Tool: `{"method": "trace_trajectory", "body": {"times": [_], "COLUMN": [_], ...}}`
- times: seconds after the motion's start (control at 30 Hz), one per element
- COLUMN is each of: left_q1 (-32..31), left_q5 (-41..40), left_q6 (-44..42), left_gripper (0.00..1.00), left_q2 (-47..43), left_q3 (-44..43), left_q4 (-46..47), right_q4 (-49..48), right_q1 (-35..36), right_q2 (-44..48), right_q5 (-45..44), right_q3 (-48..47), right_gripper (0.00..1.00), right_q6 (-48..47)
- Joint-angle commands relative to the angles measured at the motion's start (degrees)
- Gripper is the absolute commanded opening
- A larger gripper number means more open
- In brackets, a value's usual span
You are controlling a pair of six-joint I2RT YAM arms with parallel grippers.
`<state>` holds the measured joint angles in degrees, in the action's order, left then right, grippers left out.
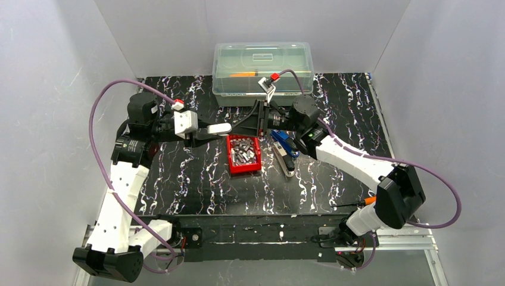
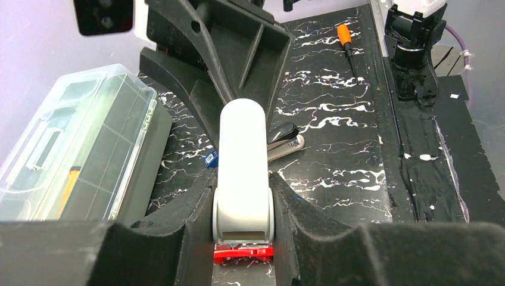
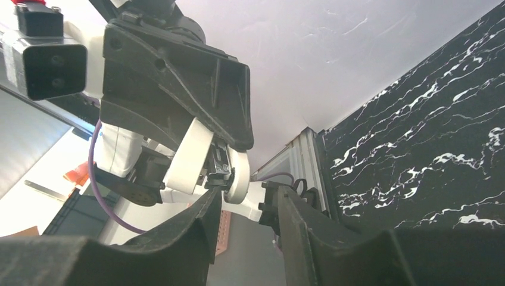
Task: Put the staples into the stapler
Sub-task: Open the stapler at the center of the board.
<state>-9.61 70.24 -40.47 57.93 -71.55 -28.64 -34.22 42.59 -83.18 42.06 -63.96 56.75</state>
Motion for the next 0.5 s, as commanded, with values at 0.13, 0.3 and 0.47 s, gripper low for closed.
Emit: {"method": "trace_trajectory", "body": {"times": [0.13, 0.3, 0.47], "left_q1": [-0.2, -0.3, -0.9], "left_q5": [0.8, 2.3, 2.7], "left_q6": [2.0, 2.3, 3.4], "left_gripper": [0.0, 0.0, 0.12], "left_q2": [-0.7, -1.0, -1.5], "left_q3": [1.4, 2.6, 3.1], "left_q4": [3.4, 3.4, 3.5], "right_q4": [-9.7, -11.2, -13.2], "right_q1": [1.0, 1.0, 1.1], "right_q2": [-1.7, -1.7, -2.9], "right_q5": [-0.1, -1.2, -1.6], "right_q3": [-1.2, -0.6, -0.4], "right_gripper": [0.39, 0.32, 0.14], "right_q6": [4.8, 5.5, 7.5]}}
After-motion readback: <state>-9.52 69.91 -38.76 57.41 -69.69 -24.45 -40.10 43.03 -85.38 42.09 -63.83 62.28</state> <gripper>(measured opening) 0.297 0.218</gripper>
